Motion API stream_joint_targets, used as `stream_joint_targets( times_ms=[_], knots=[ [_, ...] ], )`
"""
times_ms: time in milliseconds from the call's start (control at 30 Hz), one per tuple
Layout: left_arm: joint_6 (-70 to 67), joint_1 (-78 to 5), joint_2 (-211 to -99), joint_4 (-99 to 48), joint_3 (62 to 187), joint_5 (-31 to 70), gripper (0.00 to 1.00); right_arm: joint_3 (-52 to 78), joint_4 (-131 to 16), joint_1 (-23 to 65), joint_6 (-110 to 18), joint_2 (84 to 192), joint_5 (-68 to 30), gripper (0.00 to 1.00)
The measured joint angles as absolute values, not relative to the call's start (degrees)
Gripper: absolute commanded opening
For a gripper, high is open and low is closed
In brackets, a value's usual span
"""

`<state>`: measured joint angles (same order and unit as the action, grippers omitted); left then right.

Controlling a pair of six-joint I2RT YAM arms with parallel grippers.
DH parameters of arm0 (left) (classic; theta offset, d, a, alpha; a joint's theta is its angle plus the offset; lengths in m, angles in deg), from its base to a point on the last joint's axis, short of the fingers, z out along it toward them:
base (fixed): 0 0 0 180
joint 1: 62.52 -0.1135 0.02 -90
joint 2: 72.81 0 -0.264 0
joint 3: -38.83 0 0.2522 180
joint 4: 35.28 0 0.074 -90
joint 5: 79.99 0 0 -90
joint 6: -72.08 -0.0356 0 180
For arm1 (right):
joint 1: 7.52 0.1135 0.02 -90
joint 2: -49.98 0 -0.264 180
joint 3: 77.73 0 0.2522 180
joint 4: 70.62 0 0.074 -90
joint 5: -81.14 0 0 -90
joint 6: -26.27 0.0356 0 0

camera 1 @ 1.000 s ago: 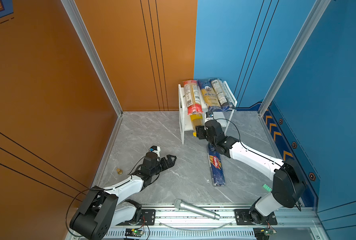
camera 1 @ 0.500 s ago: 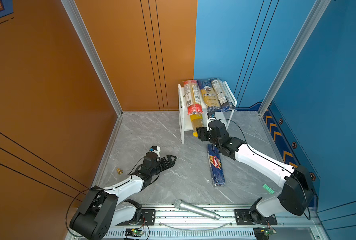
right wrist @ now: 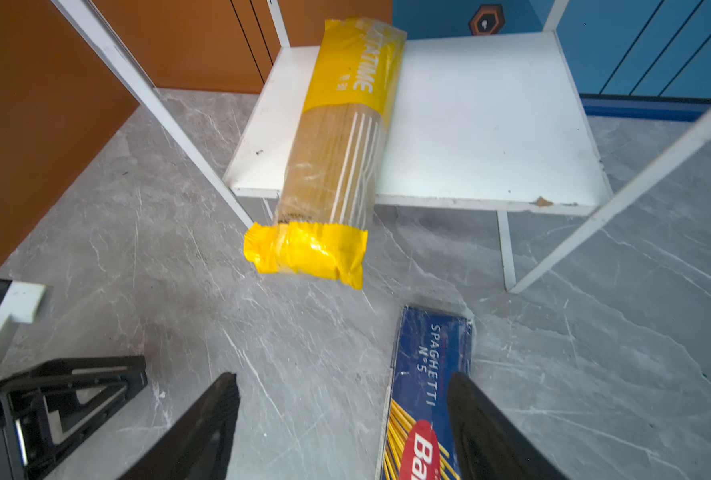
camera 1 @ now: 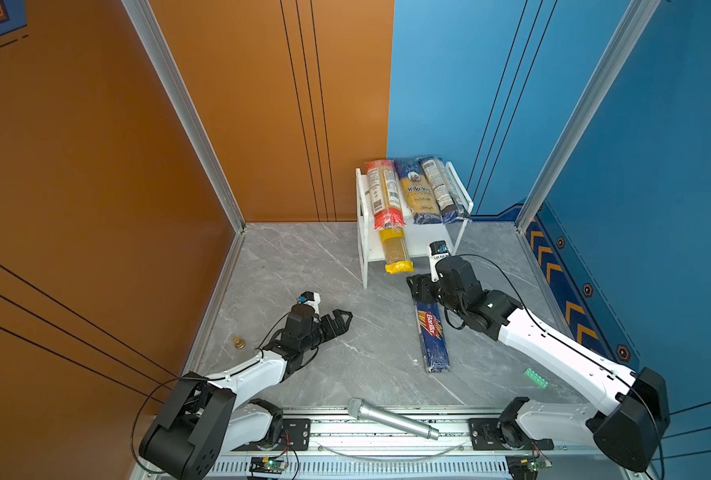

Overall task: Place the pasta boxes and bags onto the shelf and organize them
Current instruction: 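Release the Pastatime pack and move the right gripper over the Barilla box, then lower the right gripper and grasp the blue Barilla box near its end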

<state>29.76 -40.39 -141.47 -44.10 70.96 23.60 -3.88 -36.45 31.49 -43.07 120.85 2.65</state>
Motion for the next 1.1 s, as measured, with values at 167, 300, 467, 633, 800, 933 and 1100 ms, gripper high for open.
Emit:
stream_joint_targets(
  times_ms=[167, 300, 467, 633, 800, 933, 1100],
  knots=[
    [29.94, -40.39, -141.49, -44.1, 70.98, 23.82, 0.98, -7.94, -31.84, 31.49, -40.9, 116.15, 1.49, 0.79],
    [30.0, -40.39, -141.49, -44.1, 71.05, 24.06, 0.98, -12.66, -29.48, 31.49, -38.67, 112.72, 0.27, 0.8],
    [30.18, -40.37, -141.51, -44.08, 71.42, 24.47, 0.98, -19.35, -28.76, 31.51, -35.16, 110.31, -1.26, 0.84],
    [30.18, -40.33, -141.51, -44.19, 71.88, 24.71, 0.98, -26.67, -29.09, 31.92, -31.64, 107.4, -2.14, 0.86],
    [30.18, -40.33, -141.51, -44.21, 71.9, 25.04, 0.98, -33.54, -31.64, 34.33, -28.01, 104.17, -2.47, 0.86],
    [30.18, -40.33, -141.89, -44.24, 72.08, 25.26, 0.98, -37.52, -34.11, 36.3, -24.93, 102.22, -1.81, 0.86],
    [30.2, -40.33, -142.52, -44.26, 72.54, 25.32, 0.98, -40.2, -37.08, 39.6, -22.96, 101.2, 1.27, 0.87]
  ],
)
